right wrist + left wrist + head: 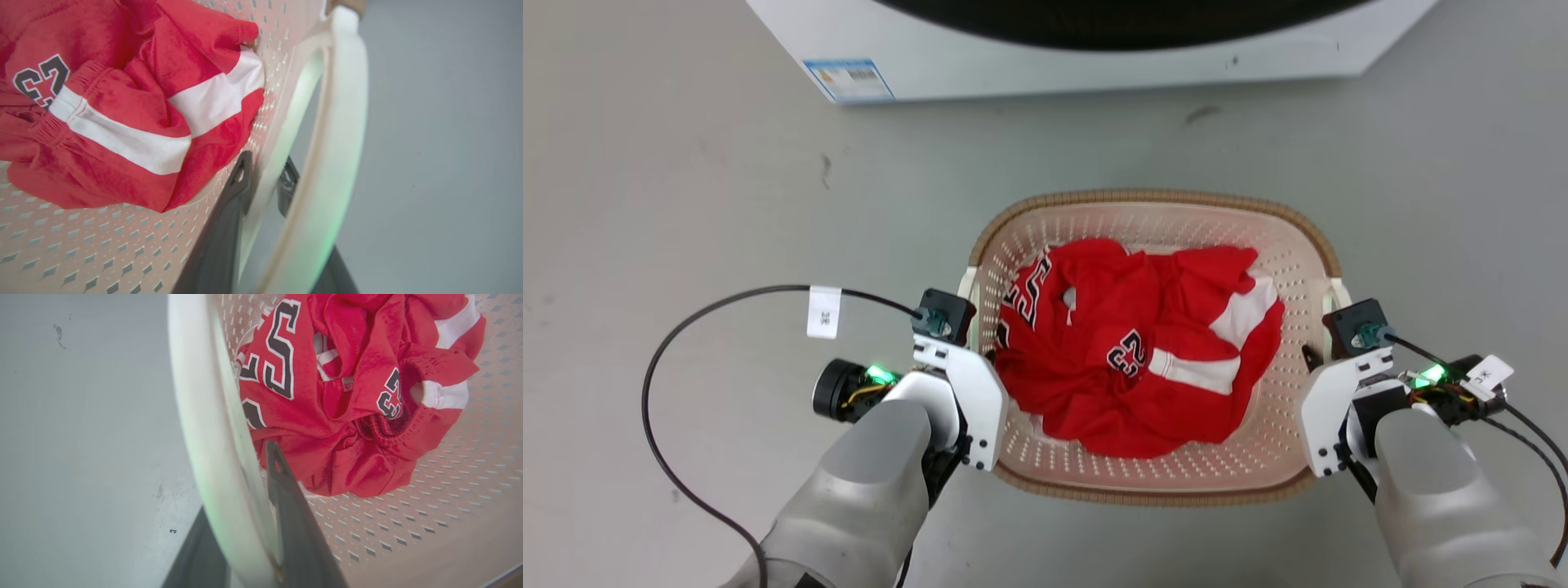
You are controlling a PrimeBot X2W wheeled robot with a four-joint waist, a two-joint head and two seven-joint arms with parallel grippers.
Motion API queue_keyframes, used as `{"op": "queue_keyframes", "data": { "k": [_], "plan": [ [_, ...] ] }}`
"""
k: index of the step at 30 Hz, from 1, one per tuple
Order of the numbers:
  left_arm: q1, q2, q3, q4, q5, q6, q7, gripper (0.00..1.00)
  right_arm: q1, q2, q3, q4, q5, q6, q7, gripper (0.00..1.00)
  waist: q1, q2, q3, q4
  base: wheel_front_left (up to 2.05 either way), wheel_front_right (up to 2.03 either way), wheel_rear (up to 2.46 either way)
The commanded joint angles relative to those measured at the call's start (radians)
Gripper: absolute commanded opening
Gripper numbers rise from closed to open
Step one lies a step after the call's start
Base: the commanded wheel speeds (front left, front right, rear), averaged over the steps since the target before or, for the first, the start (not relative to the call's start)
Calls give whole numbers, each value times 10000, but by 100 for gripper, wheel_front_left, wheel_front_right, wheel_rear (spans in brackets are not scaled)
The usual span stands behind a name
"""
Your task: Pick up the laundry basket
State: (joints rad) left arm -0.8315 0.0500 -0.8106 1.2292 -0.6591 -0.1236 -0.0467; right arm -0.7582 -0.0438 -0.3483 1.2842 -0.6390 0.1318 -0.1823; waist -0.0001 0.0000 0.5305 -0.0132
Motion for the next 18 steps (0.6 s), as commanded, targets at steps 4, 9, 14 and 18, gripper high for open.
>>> {"op": "queue_keyframes", "data": {
  "k": [4,9,14,18],
  "plan": [
    [296,22,-140,96,-271,-105,170,0,329,-121,412,26,232,-21,220,0,1,0,-1040,397,0,0,0],
    [565,150,-315,100,-670,-100,556,0,827,-120,1406,35,1194,-19,737,0,1,0,-1811,521,0,0,0],
    [827,346,-494,-39,-1128,-96,1023,0,1208,-123,2825,44,2607,-16,1328,0,1,0,-2486,551,0,0,0],
    [1016,497,-654,-111,-1427,-95,1312,0,1428,-121,4016,51,3722,-14,1701,0,1,0,-2976,537,0,0,0]
  ]
}}
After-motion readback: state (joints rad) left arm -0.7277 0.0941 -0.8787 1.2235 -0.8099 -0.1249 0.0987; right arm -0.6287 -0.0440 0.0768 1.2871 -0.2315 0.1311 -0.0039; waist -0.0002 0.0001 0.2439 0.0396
